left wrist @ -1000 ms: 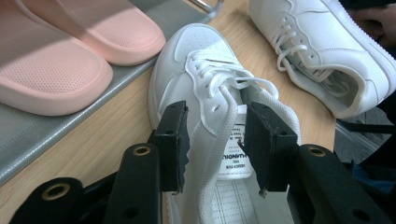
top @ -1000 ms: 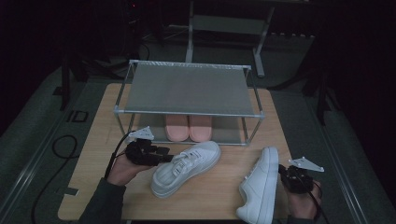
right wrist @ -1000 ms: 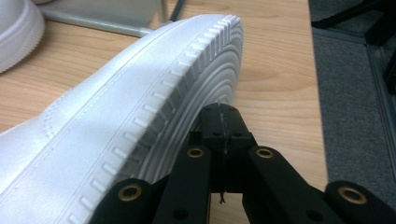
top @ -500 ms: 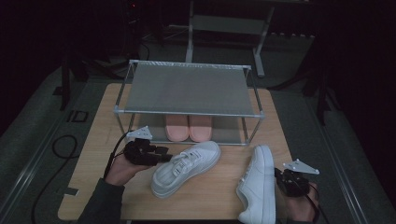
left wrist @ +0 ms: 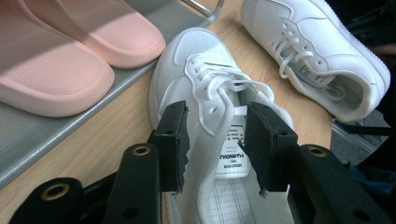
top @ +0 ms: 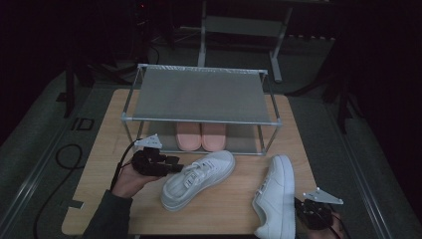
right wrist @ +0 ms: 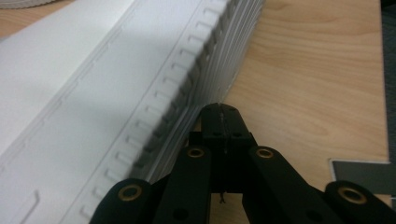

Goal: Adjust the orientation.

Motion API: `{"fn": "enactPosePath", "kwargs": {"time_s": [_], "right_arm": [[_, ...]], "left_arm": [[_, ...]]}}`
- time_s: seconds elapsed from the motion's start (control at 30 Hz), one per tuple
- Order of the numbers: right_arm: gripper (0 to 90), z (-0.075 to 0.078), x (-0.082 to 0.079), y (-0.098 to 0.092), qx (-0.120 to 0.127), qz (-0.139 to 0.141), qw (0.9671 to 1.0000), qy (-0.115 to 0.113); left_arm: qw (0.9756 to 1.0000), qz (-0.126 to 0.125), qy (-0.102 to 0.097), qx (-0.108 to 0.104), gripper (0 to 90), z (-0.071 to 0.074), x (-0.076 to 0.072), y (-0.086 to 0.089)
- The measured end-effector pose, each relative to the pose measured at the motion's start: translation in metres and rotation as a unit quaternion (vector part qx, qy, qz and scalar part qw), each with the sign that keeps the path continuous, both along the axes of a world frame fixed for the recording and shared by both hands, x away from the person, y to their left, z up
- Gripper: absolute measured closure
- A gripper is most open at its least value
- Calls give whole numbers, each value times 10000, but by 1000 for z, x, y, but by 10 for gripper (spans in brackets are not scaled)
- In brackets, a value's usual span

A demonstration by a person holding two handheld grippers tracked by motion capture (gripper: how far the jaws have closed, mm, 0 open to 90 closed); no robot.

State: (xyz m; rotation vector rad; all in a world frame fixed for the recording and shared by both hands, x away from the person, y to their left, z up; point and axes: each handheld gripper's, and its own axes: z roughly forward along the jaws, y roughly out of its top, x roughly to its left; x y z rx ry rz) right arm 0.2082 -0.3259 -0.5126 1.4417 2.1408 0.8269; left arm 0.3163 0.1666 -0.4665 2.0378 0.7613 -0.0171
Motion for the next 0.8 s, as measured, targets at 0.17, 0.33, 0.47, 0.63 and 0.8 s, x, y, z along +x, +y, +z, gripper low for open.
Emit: {"fn": "enactPosePath", "kwargs": {"time_s": [0.17, 0.33, 0.47, 0.63, 0.8], "right_arm": [[900, 1, -1, 4, -18, 44, 10000, -27], [900, 0, -2, 15, 12, 286, 9996, -68], [900, 0, -2, 25, -5, 479, 9988, -72], [900, -2, 4, 38, 71, 665, 9976, -174], [900, -1, 9, 47, 75, 742, 9970, -199]], "left_arm": [[10000, -9, 0, 3, 593, 0, 0, -1], [10000, -12, 11, -1, 593, 0, 0, -2], [10000, -11, 15, -8, 593, 0, 0, -2], [10000, -21, 2, 2, 593, 0, 0, -1], [10000, -22, 4, 2, 593, 0, 0, -1]]}}
